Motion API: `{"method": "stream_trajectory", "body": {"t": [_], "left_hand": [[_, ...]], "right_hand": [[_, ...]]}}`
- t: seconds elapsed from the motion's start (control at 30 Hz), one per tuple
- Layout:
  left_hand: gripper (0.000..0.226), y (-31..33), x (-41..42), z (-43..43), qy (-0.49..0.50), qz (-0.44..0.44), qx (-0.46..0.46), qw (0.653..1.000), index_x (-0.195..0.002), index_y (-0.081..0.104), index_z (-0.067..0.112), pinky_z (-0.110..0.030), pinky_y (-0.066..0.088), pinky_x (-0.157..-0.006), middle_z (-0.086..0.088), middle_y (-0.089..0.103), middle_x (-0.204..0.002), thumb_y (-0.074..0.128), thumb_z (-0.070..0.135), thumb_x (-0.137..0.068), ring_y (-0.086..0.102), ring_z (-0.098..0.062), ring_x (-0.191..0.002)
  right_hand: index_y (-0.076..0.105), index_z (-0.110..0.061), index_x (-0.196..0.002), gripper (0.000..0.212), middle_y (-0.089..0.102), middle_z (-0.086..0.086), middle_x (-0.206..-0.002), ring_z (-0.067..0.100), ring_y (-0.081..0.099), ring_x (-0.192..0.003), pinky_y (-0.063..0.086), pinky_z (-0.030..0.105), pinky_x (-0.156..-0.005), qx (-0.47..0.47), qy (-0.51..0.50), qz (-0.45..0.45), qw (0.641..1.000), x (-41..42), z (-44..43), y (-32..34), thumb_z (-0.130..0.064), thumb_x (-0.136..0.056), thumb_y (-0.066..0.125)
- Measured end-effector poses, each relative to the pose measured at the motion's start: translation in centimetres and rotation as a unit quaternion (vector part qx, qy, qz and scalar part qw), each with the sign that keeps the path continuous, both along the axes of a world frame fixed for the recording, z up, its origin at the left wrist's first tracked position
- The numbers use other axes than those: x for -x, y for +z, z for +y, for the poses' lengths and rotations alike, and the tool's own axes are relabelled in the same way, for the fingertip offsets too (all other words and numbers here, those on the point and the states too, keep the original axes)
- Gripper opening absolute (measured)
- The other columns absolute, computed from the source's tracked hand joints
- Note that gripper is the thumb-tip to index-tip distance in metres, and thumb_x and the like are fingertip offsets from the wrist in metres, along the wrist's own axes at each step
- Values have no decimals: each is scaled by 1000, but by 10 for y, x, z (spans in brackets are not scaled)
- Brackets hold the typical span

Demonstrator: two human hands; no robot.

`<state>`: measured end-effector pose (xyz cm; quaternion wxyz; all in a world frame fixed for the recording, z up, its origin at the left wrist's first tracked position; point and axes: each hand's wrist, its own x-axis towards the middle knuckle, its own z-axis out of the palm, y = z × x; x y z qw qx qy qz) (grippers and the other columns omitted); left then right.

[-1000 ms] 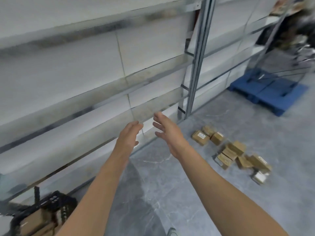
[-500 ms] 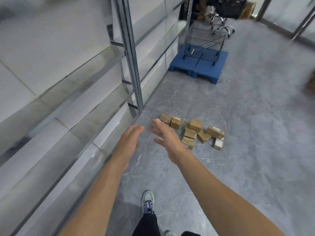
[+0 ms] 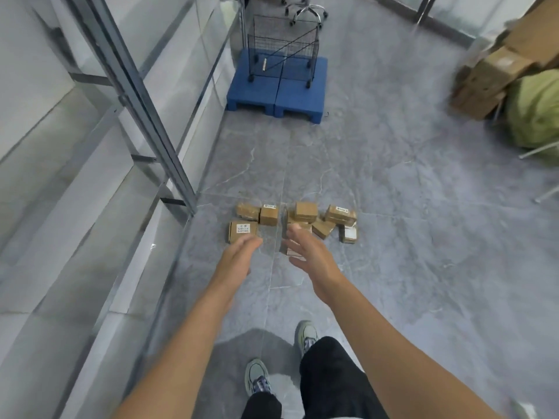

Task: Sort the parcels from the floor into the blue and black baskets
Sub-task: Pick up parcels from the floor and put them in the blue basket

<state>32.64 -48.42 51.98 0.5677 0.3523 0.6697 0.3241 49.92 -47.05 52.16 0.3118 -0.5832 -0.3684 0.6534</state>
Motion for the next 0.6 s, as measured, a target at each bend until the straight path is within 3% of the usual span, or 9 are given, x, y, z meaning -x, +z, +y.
{"method": "stream_trajectory", "body": {"t": [0.13,0.23,0.4,0.5,0.6], "left_hand": [[38,-21,-18,38,-39,6,30,999,-139,57,31,-39,45,-106,9,56,-139,53,48,-104,52,-12,-129],[36,-42,-34,73,-57,4,56,997,-136,58,32,-41,44,-109,9,54,-141,53,48,-104,50,-12,-132],[32,-89,-70,143,-72,28,97,992,-134,56,33,-49,42,-116,13,56,-133,52,46,-105,50,-12,-131],[26,-123,-95,185,-75,41,134,987,-126,60,30,-47,42,-113,14,59,-125,52,43,-105,53,-9,-119],[32,-160,-115,223,-77,49,168,981,-134,58,26,-47,41,-114,10,56,-129,51,41,-106,51,-12,-124]], "right_hand": [[47,-22,-156,66,54,-7,-151,12,52,-138,40,44,-120,19,-36,-13,999,-21,37,-23,-62,-104,48],[55,-27,-145,51,61,-16,-134,7,56,-129,42,41,-117,35,-50,-7,998,-41,69,-45,-58,-106,46],[46,-24,-157,68,53,-6,-154,14,52,-139,39,48,-122,83,-75,-4,994,-85,135,-99,-65,-103,50],[49,-22,-153,59,55,-8,-151,14,53,-138,39,48,-121,125,-95,-9,987,-116,174,-138,-57,-106,48],[54,-31,-137,36,60,-18,-132,15,52,-138,38,48,-121,155,-96,-8,983,-140,209,-178,-52,-109,45]]}}
